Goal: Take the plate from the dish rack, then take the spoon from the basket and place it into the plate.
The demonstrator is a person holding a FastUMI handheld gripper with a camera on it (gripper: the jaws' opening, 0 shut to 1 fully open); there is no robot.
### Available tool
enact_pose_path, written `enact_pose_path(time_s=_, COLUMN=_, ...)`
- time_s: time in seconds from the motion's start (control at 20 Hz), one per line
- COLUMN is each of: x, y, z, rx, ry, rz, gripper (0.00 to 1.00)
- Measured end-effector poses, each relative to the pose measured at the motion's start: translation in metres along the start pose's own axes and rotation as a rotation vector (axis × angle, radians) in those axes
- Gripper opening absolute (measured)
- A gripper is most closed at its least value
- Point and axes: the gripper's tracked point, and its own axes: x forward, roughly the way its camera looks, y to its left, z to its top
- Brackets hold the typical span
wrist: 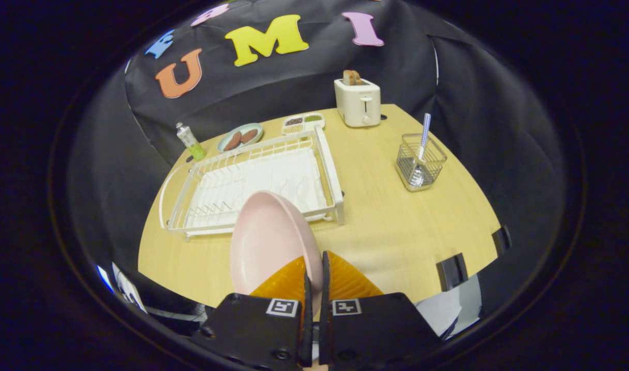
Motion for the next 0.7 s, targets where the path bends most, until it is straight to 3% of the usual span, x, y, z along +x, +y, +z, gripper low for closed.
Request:
enact_pose_path(time_s=0.15, x=0.026, y=-0.005, z=-0.026, rx=0.005, ry=0.048, rz=0.014, gripper=0.10)
enact_pose_path(time_s=0.5, x=0.044, y=-0.008, z=-0.040, rx=0.040, ry=0.078, rz=0.123, gripper=0.12)
enact_pose_path(time_s=0.7, x=0.067, y=-0.023, z=-0.047, rx=0.041, ry=0.093, rz=0.147, gripper=0.19)
